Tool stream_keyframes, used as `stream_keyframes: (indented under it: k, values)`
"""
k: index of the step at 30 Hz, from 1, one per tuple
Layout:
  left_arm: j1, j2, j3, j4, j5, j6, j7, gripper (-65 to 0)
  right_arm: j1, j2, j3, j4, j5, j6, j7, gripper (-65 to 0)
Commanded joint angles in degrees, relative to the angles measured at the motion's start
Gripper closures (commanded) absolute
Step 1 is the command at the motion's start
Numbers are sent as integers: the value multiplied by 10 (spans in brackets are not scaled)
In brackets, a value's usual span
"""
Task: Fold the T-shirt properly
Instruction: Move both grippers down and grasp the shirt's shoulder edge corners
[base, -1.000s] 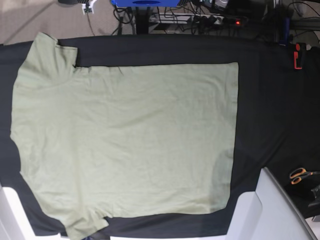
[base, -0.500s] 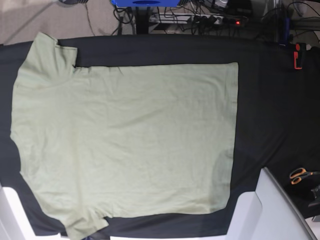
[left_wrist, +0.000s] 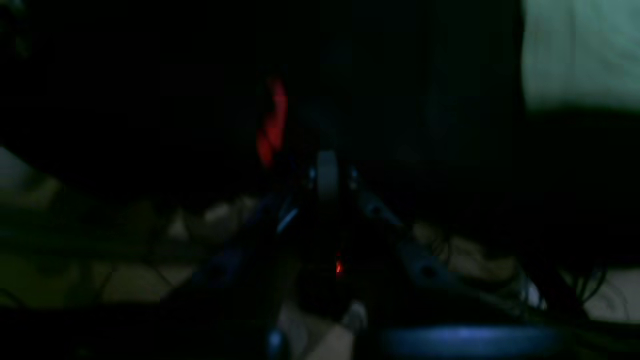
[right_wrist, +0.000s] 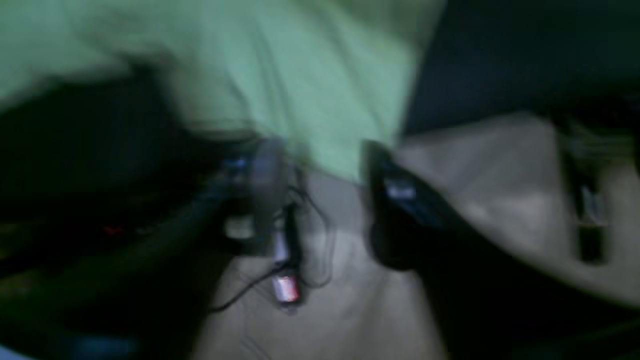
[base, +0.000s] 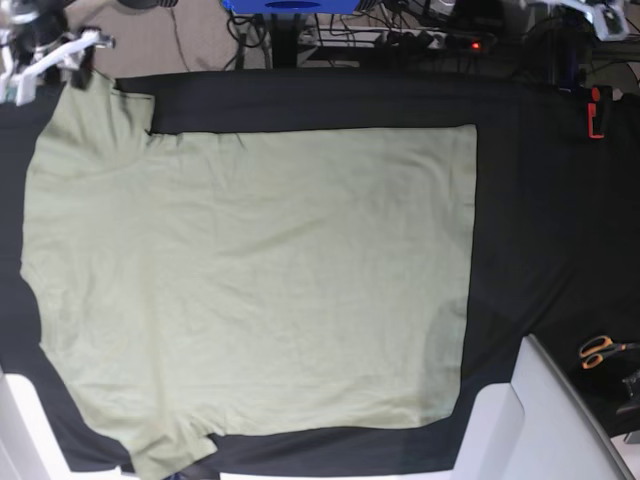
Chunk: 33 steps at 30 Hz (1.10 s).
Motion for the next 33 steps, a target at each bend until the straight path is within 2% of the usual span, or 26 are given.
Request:
stream_keyframes:
  k: [1,3,4,5,8,12,14,18,21,25,29,33]
  values:
    - [9,0,-6,26,-2,-10,5,0,10,6,24,9,28,25,-6,-410]
    - [-5,0,-9,64,-3,-56,49,-21,52,6,72,5,68,103,-47,-509]
    - [-14,1,-9,75,-4,-81,70,-82,71,6,92,-4,84,141,-68,-533]
    - [-23,2,-9,80,-14,-103,90,-125,92,9,116,-17,98,159,-90,-539]
    - [-53,2,-17,76,-99,-170,140,-135,168,17,177,-78,110,159,-158,-525]
    - [-69,7,-80,74,-227,-243,202,-135,236,57,229,-178,111,159,-229,-522]
    - [-74,9,-121,76,-248,-266,233,-135,253,72,238,-227,111,159,-233,-522]
    - [-85,10,-179,73,-251,-320,267,-135,261,93,235,-294,115,159,-216,-522]
    - [-90,20,-215,72,-253,-342,289,-135,270,93,234,-330,114,159,-207,-522]
    - [-105,41,-246,68,-250,-369,292,-135,270,93,224,-370,114,159,-207,-522]
    - [-112,53,-261,49,-250,-374,292,-135,270,94,185,-381,112,159,-206,-522]
    - [-113,54,-265,36,-250,-374,292,-135,268,90,181,-387,112,159,-210,-522]
